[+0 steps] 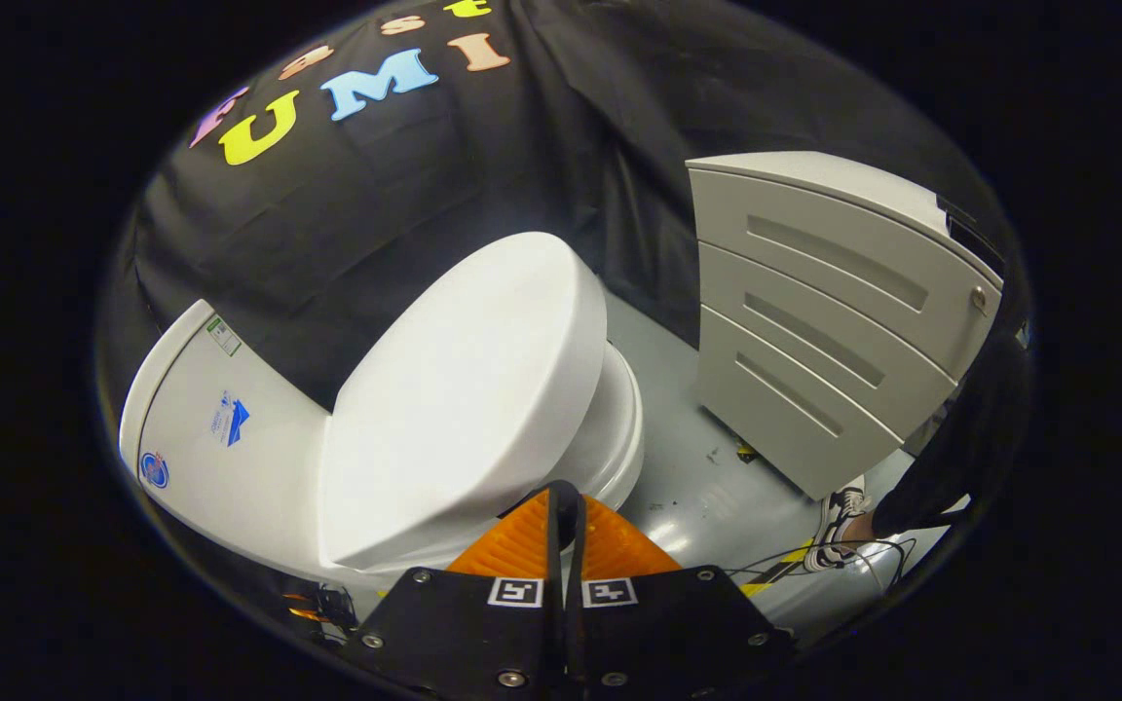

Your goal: Open the toilet lid.

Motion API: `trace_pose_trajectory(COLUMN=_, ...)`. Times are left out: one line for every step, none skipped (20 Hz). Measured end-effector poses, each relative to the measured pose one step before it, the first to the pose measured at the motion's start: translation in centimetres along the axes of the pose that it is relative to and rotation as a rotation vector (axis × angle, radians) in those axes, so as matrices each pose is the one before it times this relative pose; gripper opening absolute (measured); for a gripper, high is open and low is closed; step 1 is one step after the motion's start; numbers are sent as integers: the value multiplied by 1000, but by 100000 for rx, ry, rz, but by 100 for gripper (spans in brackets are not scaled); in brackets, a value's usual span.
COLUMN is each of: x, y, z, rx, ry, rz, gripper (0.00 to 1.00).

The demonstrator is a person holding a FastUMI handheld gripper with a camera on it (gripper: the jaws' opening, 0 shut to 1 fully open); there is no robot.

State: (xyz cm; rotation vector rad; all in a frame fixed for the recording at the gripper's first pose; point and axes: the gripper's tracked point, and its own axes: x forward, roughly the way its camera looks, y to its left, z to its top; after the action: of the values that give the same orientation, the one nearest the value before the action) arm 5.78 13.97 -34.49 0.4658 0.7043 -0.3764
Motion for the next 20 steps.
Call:
trace_pose_trajectory(x=-454, y=481, z=442, rx=-1828, ry=-1395, rz=-206, gripper=1)
trace_pose_trajectory(x=-559, y=395, z=373, rx=-2180, ry=-1364, rz=-426, gripper=0)
trace_pose_trajectory(x=-430, y=382, z=439, rx=-2195, ry=-725, rz=-783, gripper=0)
trace_pose_trajectory(x=-471, y=403, z=337, rx=-1793, ry=-1135, rz=-619, gripper=0)
trace_pose_trajectory(x=-537, y=447, z=449, rx=-1692, ry=-1067, rz=-407, gripper=0)
trace_pose_trajectory(x=-514, y=386, z=433, rx=-1432, ry=-1406, rz=-457, gripper=0)
trace_pose_trajectory(x=-501, y=442, z=374, rx=-1944, ry=-1089, rz=-791, gripper=0)
trace_pose_trajectory(x=-365, y=347, z=297, rx=-2647, ry=-1135, rz=-750, gripper=0)
trace_pose_trajectory(x=-477, y=362, z=376, rx=-2697, ry=-1197, rz=-749, gripper=0)
trace_pose_trajectory(x=-405, y=347, z=366, rx=-2219, ry=-1562, rz=-683, gripper=0)
trace_pose_trajectory(x=-431, y=394, z=360, rx=-1860, ry=-1092, rz=-723, gripper=0)
trace_pose_trajectory(x=-432, y=378, z=354, rx=-1720, ry=-1272, rz=-747, gripper=1)
trace_pose_trajectory(x=-320, y=403, z=367, rx=-1793, ry=-1235, rz=-726, gripper=0)
trace_pose_trajectory(x=-420, y=307, z=292, rx=-2570, ry=-1173, rz=-609, gripper=1)
trace_pose_trajectory(x=-353, y=383, z=311, rx=-2607, ry=-977, rz=-778, gripper=0)
trace_pose_trajectory(x=-336, y=370, z=392, rx=-2332, ry=-1259, rz=-584, gripper=0)
trace_pose_trajectory(x=-364, y=441, z=411, rx=-1436, ry=-1068, rz=-498, gripper=0)
trace_pose_trajectory(x=-314, y=198, z=231, rx=-698, ry=-1041, rz=-407, gripper=0)
trace_pose_trajectory(x=-346, y=218, z=321, rx=-1211, ry=-990, rz=-102, gripper=0)
trace_pose_trajectory(x=-187, y=218, z=227, rx=-928, ry=-894, rz=-332, gripper=0)
